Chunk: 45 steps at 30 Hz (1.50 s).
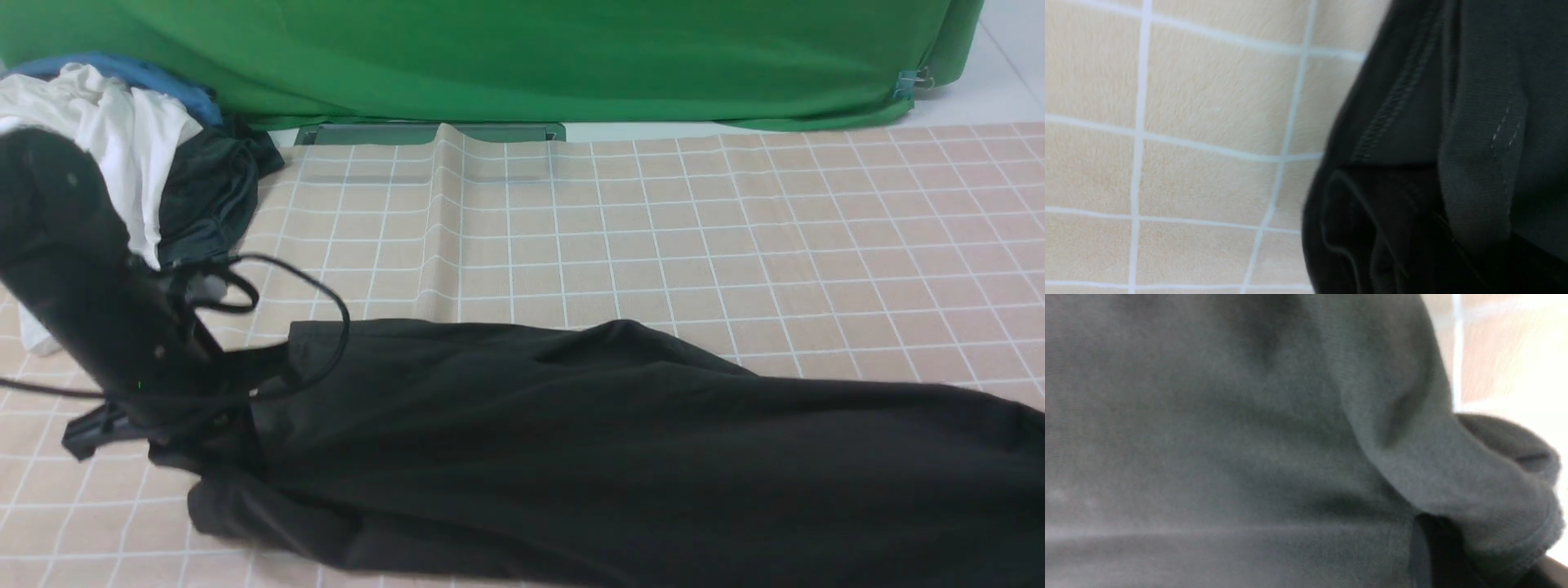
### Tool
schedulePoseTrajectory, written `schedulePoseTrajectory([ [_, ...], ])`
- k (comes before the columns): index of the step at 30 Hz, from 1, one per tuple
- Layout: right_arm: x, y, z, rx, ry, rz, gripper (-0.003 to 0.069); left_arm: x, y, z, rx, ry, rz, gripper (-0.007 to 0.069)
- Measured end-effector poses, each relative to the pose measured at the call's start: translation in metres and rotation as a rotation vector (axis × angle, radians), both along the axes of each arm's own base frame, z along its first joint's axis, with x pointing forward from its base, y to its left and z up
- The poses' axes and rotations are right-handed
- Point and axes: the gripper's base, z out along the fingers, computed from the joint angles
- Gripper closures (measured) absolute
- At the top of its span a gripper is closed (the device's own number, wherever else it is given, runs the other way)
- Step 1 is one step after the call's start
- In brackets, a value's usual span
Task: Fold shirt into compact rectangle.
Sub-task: 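Pull the folded dark garment lengthwise by its ends to straighten it flat on the table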
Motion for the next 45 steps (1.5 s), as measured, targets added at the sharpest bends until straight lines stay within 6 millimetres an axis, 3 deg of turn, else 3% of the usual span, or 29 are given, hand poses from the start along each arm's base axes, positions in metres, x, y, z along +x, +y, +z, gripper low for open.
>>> schedulePoseTrajectory([
  [6, 0.000, -0.001, -0.004, -0.018, -0.024, -0.005, 0.0568, -0.002, 0.002, -0.020, 0.023, -0.100, 0.050, 0.0592],
  [15, 0.002, -0.002, -0.005, -0.027, -0.046, -0.003, 0.0568, 0.019, 0.004, -0.005, 0.044, -0.242, 0.049, 0.0565],
  [19, 0.002, -0.003, -0.005, -0.039, -0.045, 0.006, 0.0568, 0.030, 0.008, 0.011, 0.082, -0.285, 0.012, 0.0477],
  [25, 0.002, -0.003, -0.005, -0.042, -0.046, 0.008, 0.0568, 0.054, 0.008, 0.048, 0.079, -0.401, 0.013, 0.0237],
  [27, 0.002, -0.003, -0.005, -0.043, -0.047, 0.008, 0.0568, 0.059, 0.004, 0.050, 0.041, -0.421, 0.020, 0.0183],
  [30, 0.002, -0.003, -0.005, -0.044, -0.052, 0.009, 0.0568, 0.065, 0.000, 0.034, -0.006, -0.380, 0.000, 0.0141],
  [37, 0.003, -0.004, -0.005, -0.046, -0.060, 0.009, 0.0568, 0.077, -0.004, -0.009, -0.047, -0.281, -0.045, 0.0151],
  [45, 0.003, -0.004, -0.005, -0.048, -0.064, 0.006, 0.0568, 0.086, -0.004, -0.021, -0.045, -0.332, -0.059, 0.0331],
])
